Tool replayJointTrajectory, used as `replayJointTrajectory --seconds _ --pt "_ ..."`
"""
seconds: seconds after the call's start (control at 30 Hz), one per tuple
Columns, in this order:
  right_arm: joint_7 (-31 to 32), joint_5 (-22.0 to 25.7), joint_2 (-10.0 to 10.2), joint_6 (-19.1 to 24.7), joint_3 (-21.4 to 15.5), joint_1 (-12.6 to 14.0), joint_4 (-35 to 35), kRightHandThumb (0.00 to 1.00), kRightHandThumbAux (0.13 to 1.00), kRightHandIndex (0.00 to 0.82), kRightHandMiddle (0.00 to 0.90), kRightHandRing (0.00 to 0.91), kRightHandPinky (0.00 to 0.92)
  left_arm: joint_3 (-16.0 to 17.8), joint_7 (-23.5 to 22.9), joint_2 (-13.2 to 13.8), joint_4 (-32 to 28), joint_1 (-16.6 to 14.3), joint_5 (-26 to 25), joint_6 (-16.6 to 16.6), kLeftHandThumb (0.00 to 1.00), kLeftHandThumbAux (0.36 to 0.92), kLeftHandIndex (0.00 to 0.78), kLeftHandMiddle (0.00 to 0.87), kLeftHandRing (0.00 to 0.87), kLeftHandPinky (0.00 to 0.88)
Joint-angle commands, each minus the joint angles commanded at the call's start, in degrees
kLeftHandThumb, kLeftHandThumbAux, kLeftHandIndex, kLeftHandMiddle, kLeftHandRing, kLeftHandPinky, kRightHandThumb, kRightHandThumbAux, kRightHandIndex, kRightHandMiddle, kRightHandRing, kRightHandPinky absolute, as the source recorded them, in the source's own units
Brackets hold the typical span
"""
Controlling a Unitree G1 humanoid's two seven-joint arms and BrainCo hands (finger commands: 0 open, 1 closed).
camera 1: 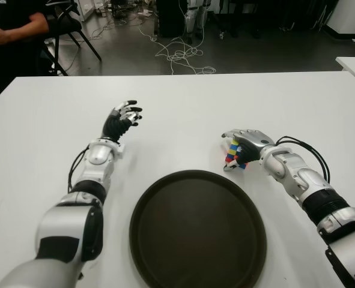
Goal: Pick up the Rubik's Cube and put it in the plate
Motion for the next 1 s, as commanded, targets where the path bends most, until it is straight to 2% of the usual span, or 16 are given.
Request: replayJointTrajectory --seconds 0.1,0.2,0.27,0.3,0.33,0.37,0.43,0.5,0.67,1.0 --pt "-0.3 0.1 -0.2 -0.2 0.0 -0.3 0.4 0.000 0.749 0.166 0.192 0.205 0.195 0.1 -0.3 0.0 0.0 0.0 -0.1 0.0 0.173 0.656 0.221 0.309 0.309 0.321" --pt "-1.5 0.2 -0.4 -0.6 0.0 -0.4 0.8 0.000 0.801 0.182 0.211 0.221 0.222 0.2 -0.5 0.0 0.0 0.0 -0.2 -0.1 0.174 0.659 0.222 0.309 0.308 0.320" --pt "-2.6 0.2 -0.5 -1.0 -0.1 -0.5 1.4 0.000 0.863 0.209 0.253 0.260 0.277 0.3 -0.5 0.0 0.0 0.0 -0.2 -0.2 0.171 0.654 0.222 0.310 0.308 0.318" --pt "-3.1 0.2 -0.5 -1.3 -0.2 -0.6 1.7 0.134 0.840 0.247 0.275 0.280 0.297 0.3 -0.5 0.0 0.0 0.1 -0.1 -0.3 0.168 0.651 0.222 0.310 0.308 0.318" --pt "-3.7 0.2 -0.5 -1.5 -0.2 -0.7 2.0 0.331 0.805 0.304 0.307 0.308 0.326 0.2 -0.5 0.1 0.0 0.1 0.0 -0.4 0.162 0.646 0.222 0.311 0.309 0.317" --pt "-4.1 0.2 -0.5 -1.6 -0.3 -0.7 2.3 0.459 0.782 0.342 0.340 0.336 0.354 0.2 -0.4 0.1 -0.1 0.1 0.0 -0.4 0.158 0.642 0.222 0.312 0.308 0.317" --pt "-5.9 0.3 -0.4 -2.2 -0.5 -0.7 2.8 0.572 0.760 0.376 0.387 0.376 0.393 0.0 -0.2 0.1 -0.1 0.1 0.2 -0.4 0.157 0.640 0.220 0.310 0.306 0.315" --pt "-7.9 0.4 -0.3 -2.6 -0.8 -0.7 3.4 0.631 0.749 0.395 0.428 0.410 0.418 0.0 -0.1 0.1 -0.1 0.1 0.3 -0.3 0.161 0.643 0.218 0.307 0.303 0.313" --pt "-12.7 0.3 0.1 -3.0 -0.9 -1.0 5.3 0.686 0.738 0.411 0.482 0.461 0.440 -0.3 0.3 0.2 -0.1 0.0 0.5 0.0 0.164 0.650 0.214 0.305 0.299 0.311" --pt "-17.0 0.3 0.6 -2.9 -0.6 -1.6 7.6 0.694 0.737 0.412 0.480 0.468 0.437 -0.3 0.4 0.2 -0.1 -0.1 0.5 0.3 0.161 0.642 0.216 0.312 0.306 0.310"
